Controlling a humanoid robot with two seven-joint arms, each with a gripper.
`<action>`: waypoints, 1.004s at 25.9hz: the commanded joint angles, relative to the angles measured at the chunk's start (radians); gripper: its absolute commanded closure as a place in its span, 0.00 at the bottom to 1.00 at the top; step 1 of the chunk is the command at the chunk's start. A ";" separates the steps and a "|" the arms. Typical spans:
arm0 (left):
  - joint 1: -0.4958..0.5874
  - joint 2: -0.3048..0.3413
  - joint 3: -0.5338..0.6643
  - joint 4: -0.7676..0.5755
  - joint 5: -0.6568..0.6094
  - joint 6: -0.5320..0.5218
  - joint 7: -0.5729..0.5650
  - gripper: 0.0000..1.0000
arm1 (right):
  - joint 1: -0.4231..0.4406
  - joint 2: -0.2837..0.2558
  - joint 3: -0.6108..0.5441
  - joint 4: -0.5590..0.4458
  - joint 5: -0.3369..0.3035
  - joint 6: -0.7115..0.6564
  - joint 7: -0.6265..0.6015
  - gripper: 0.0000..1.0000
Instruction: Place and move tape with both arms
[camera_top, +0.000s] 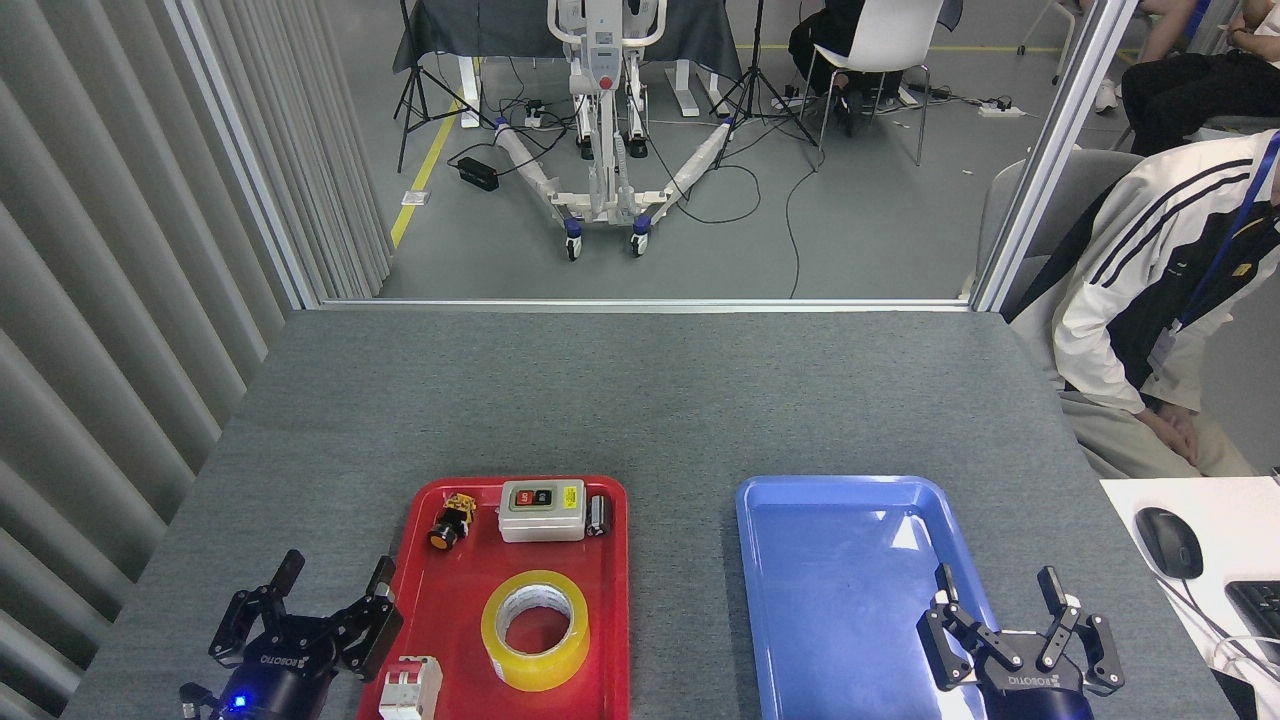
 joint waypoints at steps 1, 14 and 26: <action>0.000 0.000 0.000 0.000 0.002 0.002 0.000 0.00 | 0.001 0.004 0.011 0.000 0.000 0.000 0.006 0.00; 0.000 0.002 -0.005 -0.015 0.002 0.021 -0.009 0.00 | 0.014 0.033 0.001 0.000 -0.008 -0.054 0.009 0.00; 0.000 0.002 -0.006 -0.015 0.002 0.018 -0.012 0.00 | 0.031 0.046 -0.002 -0.005 -0.014 -0.046 0.007 0.00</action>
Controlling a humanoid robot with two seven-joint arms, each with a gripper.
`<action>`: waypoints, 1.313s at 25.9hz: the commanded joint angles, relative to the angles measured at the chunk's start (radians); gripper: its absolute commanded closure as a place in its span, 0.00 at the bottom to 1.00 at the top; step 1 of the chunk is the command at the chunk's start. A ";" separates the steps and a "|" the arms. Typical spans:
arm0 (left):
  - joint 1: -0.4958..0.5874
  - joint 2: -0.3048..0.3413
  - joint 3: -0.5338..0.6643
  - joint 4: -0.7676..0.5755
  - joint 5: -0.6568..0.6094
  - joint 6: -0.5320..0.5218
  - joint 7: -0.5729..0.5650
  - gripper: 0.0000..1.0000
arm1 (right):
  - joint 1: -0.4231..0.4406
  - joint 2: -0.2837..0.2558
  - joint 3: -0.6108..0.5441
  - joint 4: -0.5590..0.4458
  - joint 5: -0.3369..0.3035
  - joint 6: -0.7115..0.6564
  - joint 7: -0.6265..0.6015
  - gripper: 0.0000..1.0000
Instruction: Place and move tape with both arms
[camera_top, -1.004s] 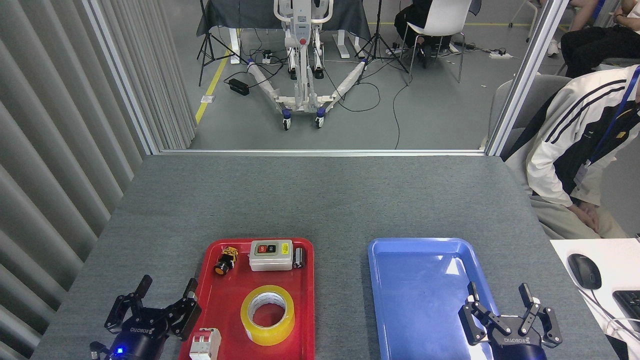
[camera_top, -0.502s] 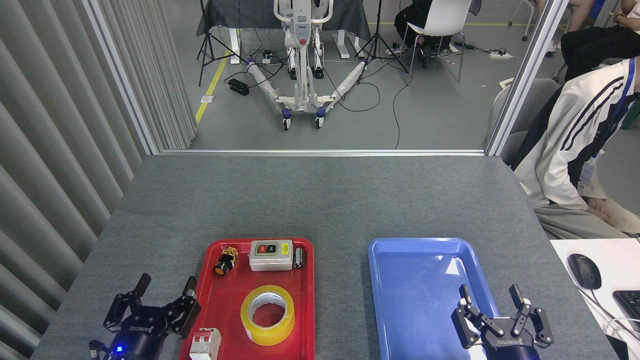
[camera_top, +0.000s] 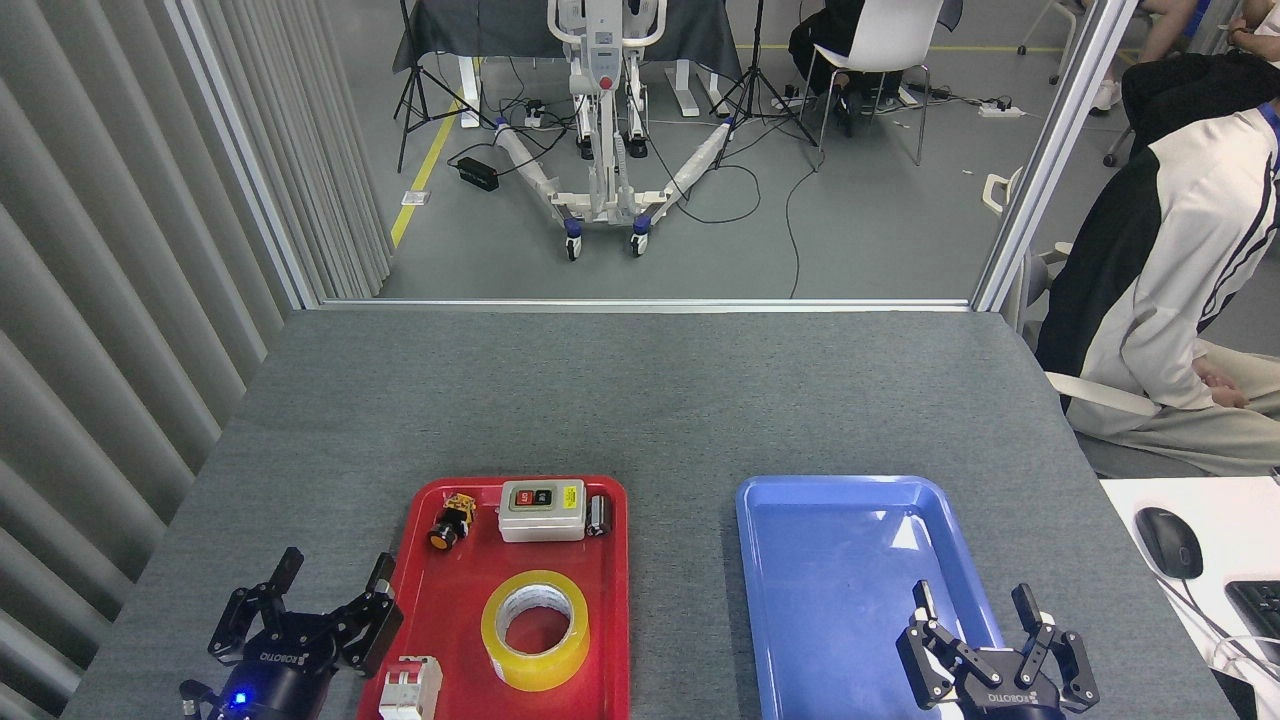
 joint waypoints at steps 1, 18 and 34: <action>0.000 0.001 0.000 0.000 0.000 -0.005 0.000 0.00 | 0.003 0.002 0.000 -0.005 0.000 0.001 -0.003 0.00; -0.051 0.012 0.008 -0.028 0.014 -0.067 -0.288 0.00 | 0.003 -0.006 0.000 -0.009 0.000 -0.003 -0.003 0.00; -0.256 0.007 -0.117 0.048 0.015 -0.175 -0.821 0.01 | 0.003 -0.006 0.001 -0.011 0.000 -0.005 -0.003 0.00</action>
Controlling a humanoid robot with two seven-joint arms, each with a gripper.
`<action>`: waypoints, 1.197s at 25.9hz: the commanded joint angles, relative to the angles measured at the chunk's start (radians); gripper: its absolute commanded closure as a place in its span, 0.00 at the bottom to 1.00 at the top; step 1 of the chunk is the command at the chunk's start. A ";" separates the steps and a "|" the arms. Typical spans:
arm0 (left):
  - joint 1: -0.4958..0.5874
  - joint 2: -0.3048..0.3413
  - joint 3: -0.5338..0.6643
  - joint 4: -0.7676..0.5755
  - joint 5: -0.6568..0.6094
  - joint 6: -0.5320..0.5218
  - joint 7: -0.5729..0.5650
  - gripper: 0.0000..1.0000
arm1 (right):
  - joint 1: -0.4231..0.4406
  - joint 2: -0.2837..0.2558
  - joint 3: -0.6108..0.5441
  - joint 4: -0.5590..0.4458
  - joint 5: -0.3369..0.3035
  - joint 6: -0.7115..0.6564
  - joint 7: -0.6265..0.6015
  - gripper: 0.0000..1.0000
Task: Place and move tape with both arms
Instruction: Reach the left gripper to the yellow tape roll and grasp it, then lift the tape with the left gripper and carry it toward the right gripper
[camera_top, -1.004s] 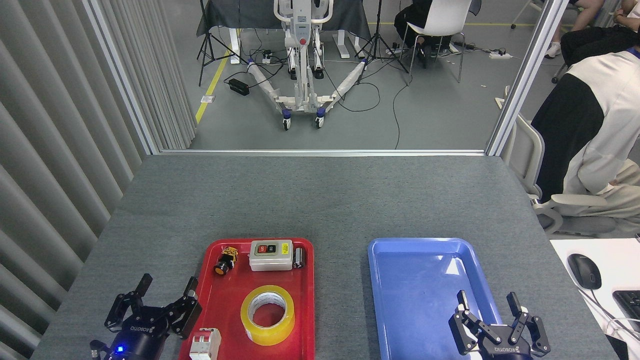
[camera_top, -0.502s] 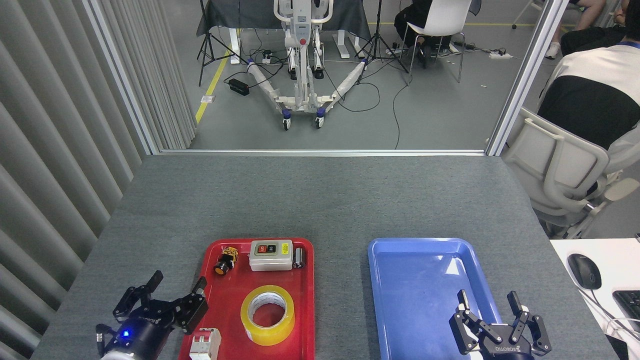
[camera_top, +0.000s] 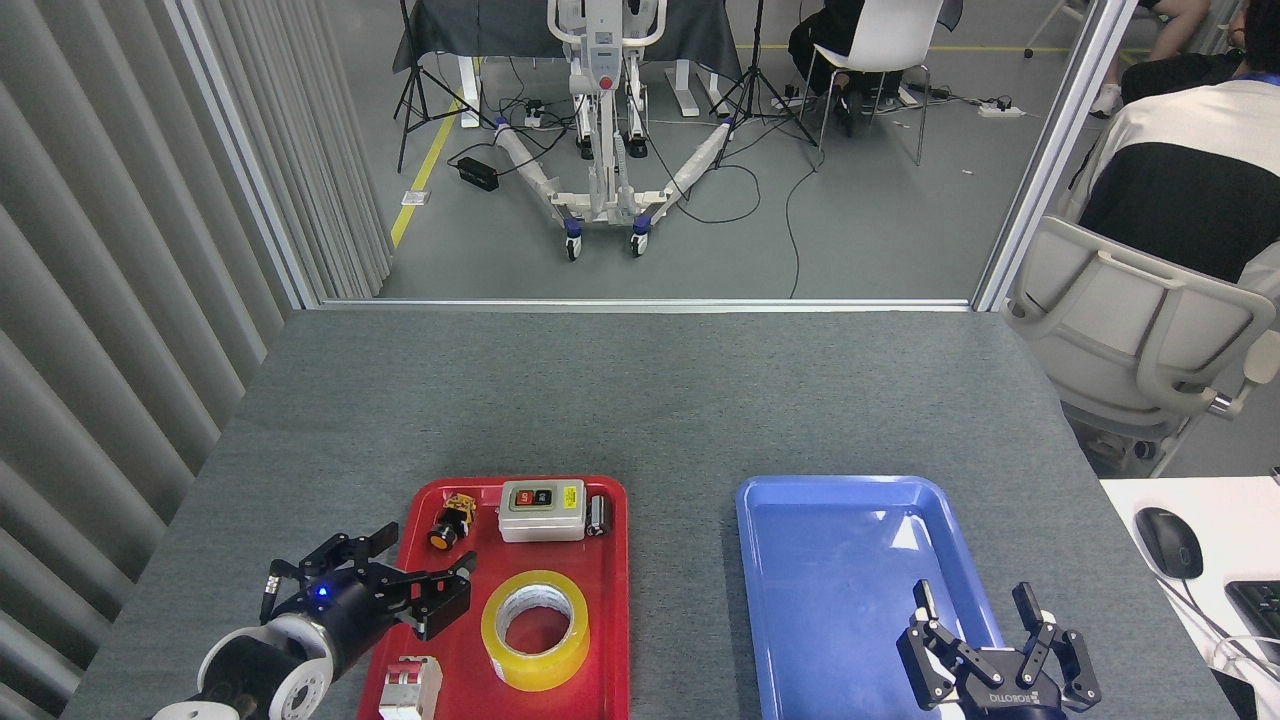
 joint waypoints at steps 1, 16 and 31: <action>-0.031 -0.015 -0.063 0.025 0.002 -0.001 -0.139 0.01 | 0.000 0.000 0.000 0.000 0.000 0.000 0.005 0.00; -0.093 -0.080 -0.127 0.166 -0.012 0.010 -0.145 0.13 | 0.000 0.000 0.000 0.001 0.003 -0.002 0.005 0.00; -0.127 -0.080 -0.146 0.270 -0.003 -0.020 -0.176 1.00 | 0.001 0.004 0.000 0.001 0.008 -0.002 0.005 0.00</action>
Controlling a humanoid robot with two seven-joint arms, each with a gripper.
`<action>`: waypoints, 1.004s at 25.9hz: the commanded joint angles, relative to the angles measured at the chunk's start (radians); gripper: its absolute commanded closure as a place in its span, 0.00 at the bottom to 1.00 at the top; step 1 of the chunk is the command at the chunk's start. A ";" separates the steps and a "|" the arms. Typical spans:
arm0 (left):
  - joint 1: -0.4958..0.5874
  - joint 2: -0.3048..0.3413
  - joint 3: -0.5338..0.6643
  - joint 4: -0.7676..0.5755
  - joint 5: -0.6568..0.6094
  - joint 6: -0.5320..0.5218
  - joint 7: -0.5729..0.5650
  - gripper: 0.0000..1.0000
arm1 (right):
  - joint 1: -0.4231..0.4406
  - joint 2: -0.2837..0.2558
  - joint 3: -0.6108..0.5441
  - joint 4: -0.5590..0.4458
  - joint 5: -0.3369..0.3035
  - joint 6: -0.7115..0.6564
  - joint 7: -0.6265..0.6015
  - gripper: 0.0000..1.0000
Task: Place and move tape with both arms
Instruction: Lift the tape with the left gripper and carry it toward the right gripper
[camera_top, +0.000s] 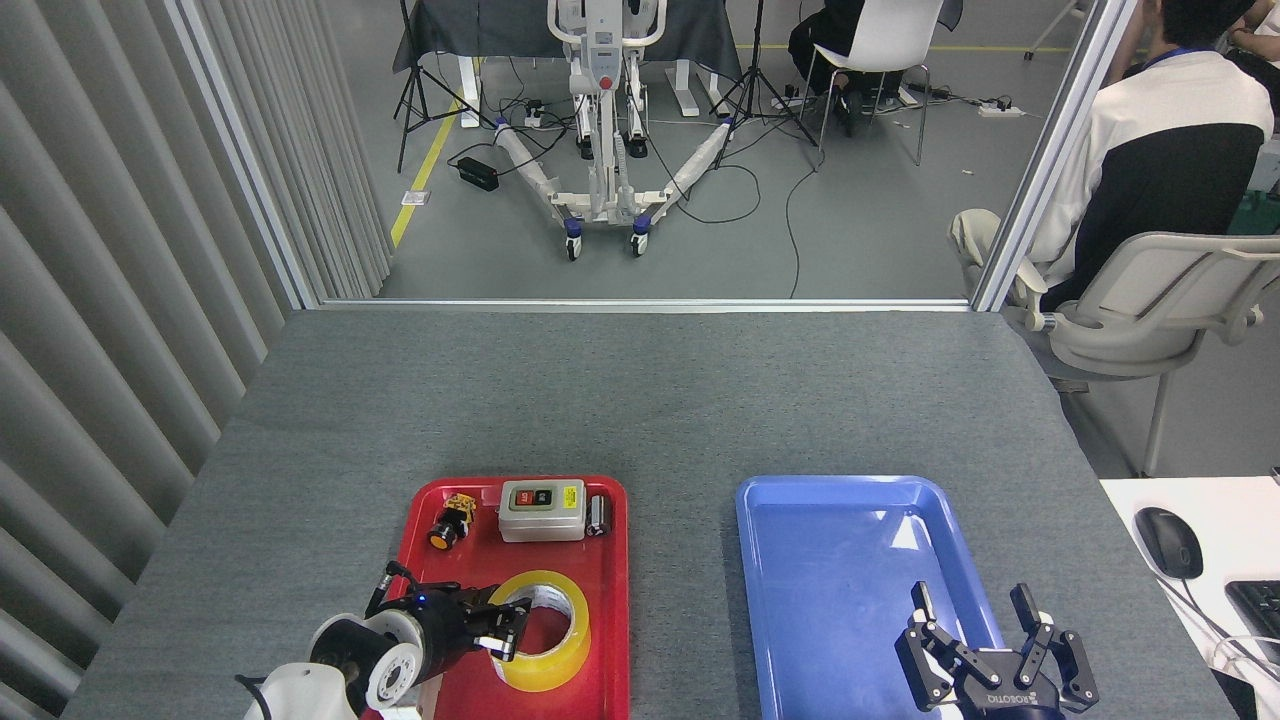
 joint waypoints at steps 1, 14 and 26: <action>0.001 0.000 -0.001 0.002 0.011 -0.041 -0.027 1.00 | 0.001 0.002 0.000 0.001 0.001 0.000 -0.003 0.00; -0.088 -0.008 0.012 -0.005 0.522 -0.425 0.197 1.00 | 0.003 0.009 0.000 0.003 0.017 -0.002 -0.006 0.00; -0.100 -0.144 -0.108 0.154 0.599 -0.450 0.329 1.00 | 0.004 0.017 -0.005 0.001 0.208 -0.307 -0.251 0.00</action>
